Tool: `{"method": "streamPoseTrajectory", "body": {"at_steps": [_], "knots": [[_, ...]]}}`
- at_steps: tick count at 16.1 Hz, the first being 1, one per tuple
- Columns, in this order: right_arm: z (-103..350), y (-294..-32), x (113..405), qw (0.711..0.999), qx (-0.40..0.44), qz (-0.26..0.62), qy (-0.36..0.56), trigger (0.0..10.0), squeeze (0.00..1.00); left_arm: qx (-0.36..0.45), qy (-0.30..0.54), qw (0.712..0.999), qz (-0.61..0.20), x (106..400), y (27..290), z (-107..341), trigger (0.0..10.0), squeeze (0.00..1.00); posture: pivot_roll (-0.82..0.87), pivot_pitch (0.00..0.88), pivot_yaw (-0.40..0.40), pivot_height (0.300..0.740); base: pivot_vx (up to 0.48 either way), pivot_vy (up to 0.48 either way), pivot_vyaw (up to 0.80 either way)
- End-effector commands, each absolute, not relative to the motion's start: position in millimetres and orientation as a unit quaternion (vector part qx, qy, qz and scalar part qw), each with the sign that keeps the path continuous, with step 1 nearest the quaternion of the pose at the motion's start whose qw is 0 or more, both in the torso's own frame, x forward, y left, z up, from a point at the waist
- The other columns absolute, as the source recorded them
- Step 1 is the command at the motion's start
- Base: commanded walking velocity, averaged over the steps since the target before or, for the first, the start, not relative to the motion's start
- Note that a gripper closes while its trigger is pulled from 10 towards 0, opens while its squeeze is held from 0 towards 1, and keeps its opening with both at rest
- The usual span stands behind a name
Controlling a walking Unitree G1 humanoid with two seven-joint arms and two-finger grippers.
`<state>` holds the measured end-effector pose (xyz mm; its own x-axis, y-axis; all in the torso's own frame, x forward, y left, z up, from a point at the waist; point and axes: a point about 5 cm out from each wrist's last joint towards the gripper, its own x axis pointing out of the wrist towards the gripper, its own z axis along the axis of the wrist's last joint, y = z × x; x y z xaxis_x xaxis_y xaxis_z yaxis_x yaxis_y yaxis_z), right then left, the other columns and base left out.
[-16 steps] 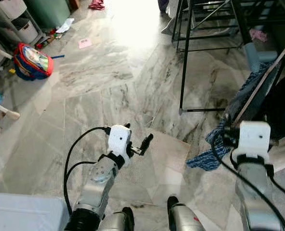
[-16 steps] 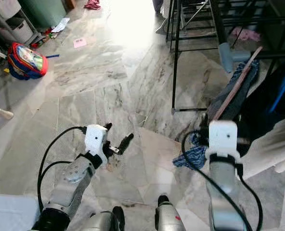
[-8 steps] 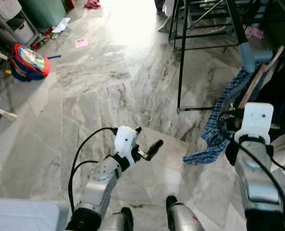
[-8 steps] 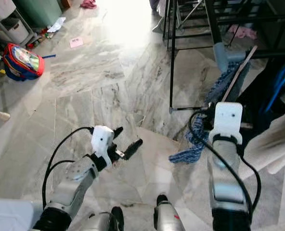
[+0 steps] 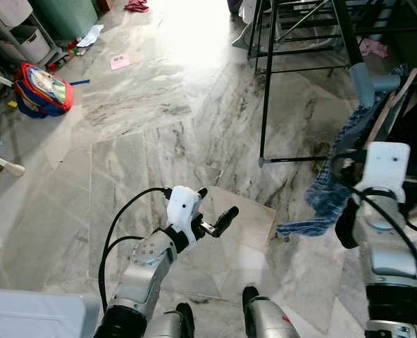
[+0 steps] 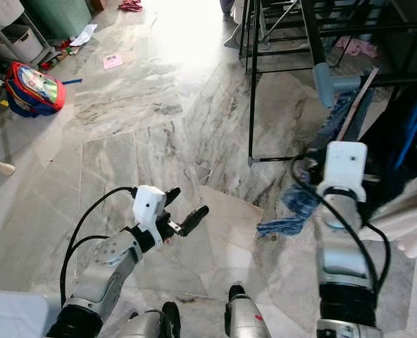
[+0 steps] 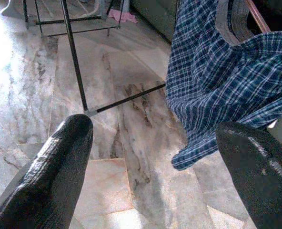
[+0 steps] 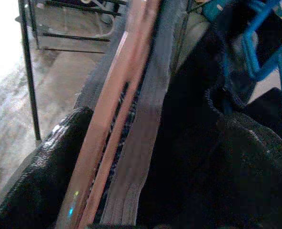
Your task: Hang hanger
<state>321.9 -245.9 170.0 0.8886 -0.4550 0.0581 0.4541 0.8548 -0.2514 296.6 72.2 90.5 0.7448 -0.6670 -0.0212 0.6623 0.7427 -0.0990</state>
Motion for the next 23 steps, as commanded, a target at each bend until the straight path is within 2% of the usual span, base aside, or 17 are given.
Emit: {"method": "streamPoseTrajectory", "body": {"at_steps": [1,8,9,10,17,23], "knots": [[169.5,-250.9,321.5,0.959,-0.135,-0.248,0.009,10.0,0.00,-0.043,0.040,0.931,-0.361,292.3,73.9,85.0,10.0,0.00,-0.09,0.307,0.095,0.740,0.000,0.000,0.00],[174.3,-246.9,335.9,0.966,-0.141,-0.215,0.017,10.0,0.00,-0.040,0.046,0.928,-0.367,291.7,71.4,84.5,10.0,0.00,-0.09,0.306,0.101,0.740,0.000,0.000,0.00],[174.4,-248.1,337.1,0.966,-0.141,-0.215,0.019,2.2,0.00,-0.041,0.048,0.926,-0.372,290.9,71.1,84.1,10.0,0.00,-0.09,0.308,0.101,0.740,0.000,0.000,0.00],[174.8,-249.7,338.2,0.966,-0.142,-0.217,0.020,0.0,0.00,-0.049,0.044,0.920,-0.386,289.0,70.6,85.9,10.0,0.00,-0.08,0.309,0.097,0.740,0.000,0.000,0.00],[174.5,-253.1,339.4,0.962,-0.151,-0.227,0.026,0.0,0.00,-0.061,0.042,0.913,-0.400,285.2,68.7,88.3,10.0,0.00,-0.08,0.310,0.095,0.740,0.000,0.000,0.00],[166.1,-258.1,329.2,0.962,-0.151,-0.222,0.040,0.0,0.00,-0.055,0.049,0.914,-0.399,286.1,69.6,86.7,10.0,0.00,-0.09,0.309,0.102,0.740,0.000,0.000,0.00]]}}
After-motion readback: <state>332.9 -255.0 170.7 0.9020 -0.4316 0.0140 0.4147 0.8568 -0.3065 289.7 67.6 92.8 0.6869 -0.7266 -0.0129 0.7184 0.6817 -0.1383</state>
